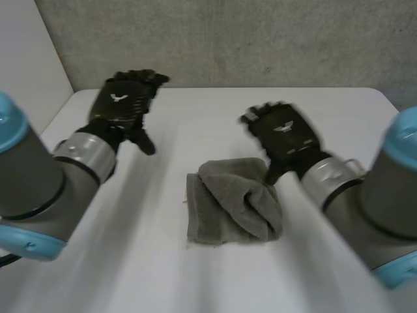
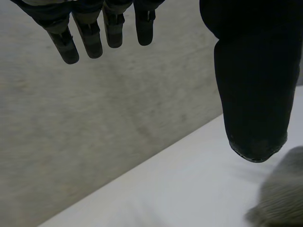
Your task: Fold the towel.
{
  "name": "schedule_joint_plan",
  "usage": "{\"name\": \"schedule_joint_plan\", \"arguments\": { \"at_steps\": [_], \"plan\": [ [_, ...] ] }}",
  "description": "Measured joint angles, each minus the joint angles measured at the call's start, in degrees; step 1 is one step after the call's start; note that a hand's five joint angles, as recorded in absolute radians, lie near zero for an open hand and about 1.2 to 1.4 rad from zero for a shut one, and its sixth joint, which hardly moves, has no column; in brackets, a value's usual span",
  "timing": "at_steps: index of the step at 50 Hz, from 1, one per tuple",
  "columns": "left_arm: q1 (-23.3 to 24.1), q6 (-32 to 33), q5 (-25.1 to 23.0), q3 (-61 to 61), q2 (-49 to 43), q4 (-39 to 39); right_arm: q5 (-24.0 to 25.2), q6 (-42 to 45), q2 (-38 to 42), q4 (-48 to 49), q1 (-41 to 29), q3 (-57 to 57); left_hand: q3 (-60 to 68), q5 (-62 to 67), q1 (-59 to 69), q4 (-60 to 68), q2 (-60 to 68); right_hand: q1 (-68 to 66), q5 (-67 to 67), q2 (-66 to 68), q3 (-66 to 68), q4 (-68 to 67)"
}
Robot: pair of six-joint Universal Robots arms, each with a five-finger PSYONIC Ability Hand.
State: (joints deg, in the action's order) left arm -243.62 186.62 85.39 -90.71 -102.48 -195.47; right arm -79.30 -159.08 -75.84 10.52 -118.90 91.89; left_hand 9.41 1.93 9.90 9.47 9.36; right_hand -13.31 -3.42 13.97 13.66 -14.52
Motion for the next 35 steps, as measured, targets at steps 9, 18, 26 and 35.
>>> {"name": "schedule_joint_plan", "arguments": {
  "at_steps": [9, 18, 26, 35],
  "plan": [
    [10.52, -6.97, 3.52, 11.49, -11.82, 7.19, 0.85, -14.95, -2.16, -6.02, 11.56, 0.62, 0.14, 0.00, 0.00, 0.13, 0.22, 0.15, 0.00, 0.00, 0.00, 0.00],
    [17.58, -10.74, 9.71, 19.54, -23.07, 11.78, 3.87, -16.25, 1.83, -9.16, 12.03, 0.01, 0.35, 0.00, 0.08, 0.32, 0.43, 0.16, 0.00, 0.00, 0.00, 0.00],
    [18.97, -10.42, 14.26, 21.88, -28.03, 13.01, 5.47, -15.41, 6.90, -8.70, 11.22, 0.10, 0.36, 0.00, 0.20, 0.33, 0.50, 0.16, 0.00, 0.00, 0.00, 0.00],
    [17.55, -9.87, 15.86, 17.35, -28.85, 13.67, 5.48, -14.94, 13.34, -8.54, 7.79, -2.71, 0.36, 0.00, 0.01, 0.32, 0.50, 0.16, 0.00, 0.00, 0.00, 0.00]
  ]
}}
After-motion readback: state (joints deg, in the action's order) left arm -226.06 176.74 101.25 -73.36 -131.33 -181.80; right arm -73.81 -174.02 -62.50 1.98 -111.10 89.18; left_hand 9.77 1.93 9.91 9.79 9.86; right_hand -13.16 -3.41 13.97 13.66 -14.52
